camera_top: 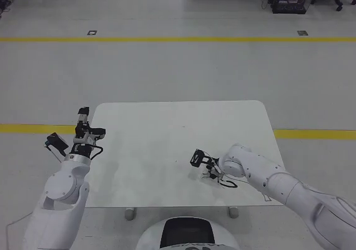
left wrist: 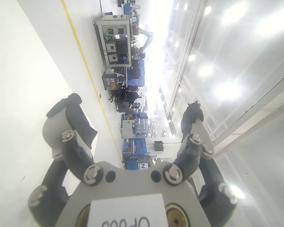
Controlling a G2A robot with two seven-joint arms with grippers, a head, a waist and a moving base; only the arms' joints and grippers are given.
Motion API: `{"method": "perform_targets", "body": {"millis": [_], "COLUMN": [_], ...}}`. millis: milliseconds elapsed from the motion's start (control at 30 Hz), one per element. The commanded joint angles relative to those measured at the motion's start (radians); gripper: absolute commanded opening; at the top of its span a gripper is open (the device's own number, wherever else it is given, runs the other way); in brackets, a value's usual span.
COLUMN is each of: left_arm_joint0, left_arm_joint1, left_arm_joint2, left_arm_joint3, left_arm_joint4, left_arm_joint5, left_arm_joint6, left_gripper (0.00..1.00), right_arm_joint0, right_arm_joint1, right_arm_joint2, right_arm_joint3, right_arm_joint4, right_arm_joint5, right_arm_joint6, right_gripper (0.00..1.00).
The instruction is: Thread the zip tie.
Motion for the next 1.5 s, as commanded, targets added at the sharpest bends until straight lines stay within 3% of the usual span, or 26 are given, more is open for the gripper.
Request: {"method": "perform_targets", "body": {"millis": [0,1200,1300,1400,1467], "left_arm_joint0": [0.0,0.0,0.0,0.0,0.0], "left_arm_joint1": [0.0,0.0,0.0,0.0,0.0], "left_arm_joint2": [0.0,0.0,0.0,0.0,0.0], "left_arm_joint3": [0.0,0.0,0.0,0.0,0.0], "left_arm_joint4": [0.0,0.0,0.0,0.0,0.0], "left_arm_joint5": [0.0,0.0,0.0,0.0,0.0], "left_arm_joint6": [0.0,0.0,0.0,0.0,0.0], "left_gripper": [1.0,1.0,1.0,1.0,1.0], "right_arm_joint0": [-0.002,0.035,0.04,0.045,0.049], "right_arm_joint1": [0.005,-0.011,-0.016,-0.02,-0.023], "right_arm_joint2": [0.0,-0.069,-0.076,-0.084,-0.089], "right_arm_joint3": [-0.002,0.056,0.067,0.075,0.08], "right_arm_joint4": [0.005,0.041,0.056,0.068,0.075], "right_arm_joint5": [0.0,0.0,0.0,0.0,0.0], "right_arm_joint6": [0.002,-0.049,-0.044,-0.041,-0.04], "right_gripper": [0.12,0.2,0.15,0.0,0.0]}}
